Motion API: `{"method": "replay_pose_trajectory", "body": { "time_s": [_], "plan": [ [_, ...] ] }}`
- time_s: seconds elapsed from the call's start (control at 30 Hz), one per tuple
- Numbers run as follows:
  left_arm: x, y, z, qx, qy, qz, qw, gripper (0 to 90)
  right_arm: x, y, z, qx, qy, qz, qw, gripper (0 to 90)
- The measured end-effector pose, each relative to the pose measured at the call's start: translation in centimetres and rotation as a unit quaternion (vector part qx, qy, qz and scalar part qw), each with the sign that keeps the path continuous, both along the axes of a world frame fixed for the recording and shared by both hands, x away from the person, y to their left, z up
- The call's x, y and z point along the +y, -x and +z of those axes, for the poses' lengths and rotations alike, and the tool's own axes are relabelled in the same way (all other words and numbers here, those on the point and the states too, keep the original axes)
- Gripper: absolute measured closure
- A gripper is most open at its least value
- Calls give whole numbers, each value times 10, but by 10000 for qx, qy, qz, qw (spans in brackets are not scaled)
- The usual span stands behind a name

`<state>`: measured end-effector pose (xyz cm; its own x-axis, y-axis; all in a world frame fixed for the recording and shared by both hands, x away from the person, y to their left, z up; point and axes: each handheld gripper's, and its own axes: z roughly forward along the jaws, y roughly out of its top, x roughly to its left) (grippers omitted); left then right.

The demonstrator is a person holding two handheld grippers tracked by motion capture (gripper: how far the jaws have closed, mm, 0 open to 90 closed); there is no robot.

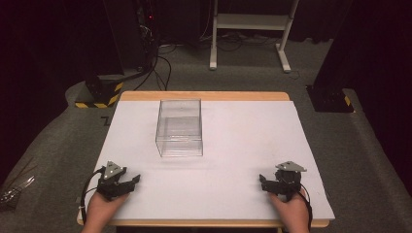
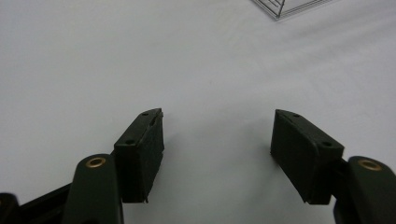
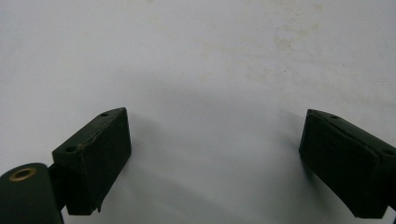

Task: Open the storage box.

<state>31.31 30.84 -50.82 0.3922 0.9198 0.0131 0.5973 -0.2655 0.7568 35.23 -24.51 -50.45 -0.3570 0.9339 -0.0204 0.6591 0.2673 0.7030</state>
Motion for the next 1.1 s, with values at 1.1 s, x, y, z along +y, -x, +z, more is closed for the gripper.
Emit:
{"method": "replay_pose_trajectory", "body": {
  "time_s": [1.1],
  "plan": [
    [-1,2,2,-113,-42,-49,9999,362,0,-1,0,3,9,3,10000,89]
  ]
}}
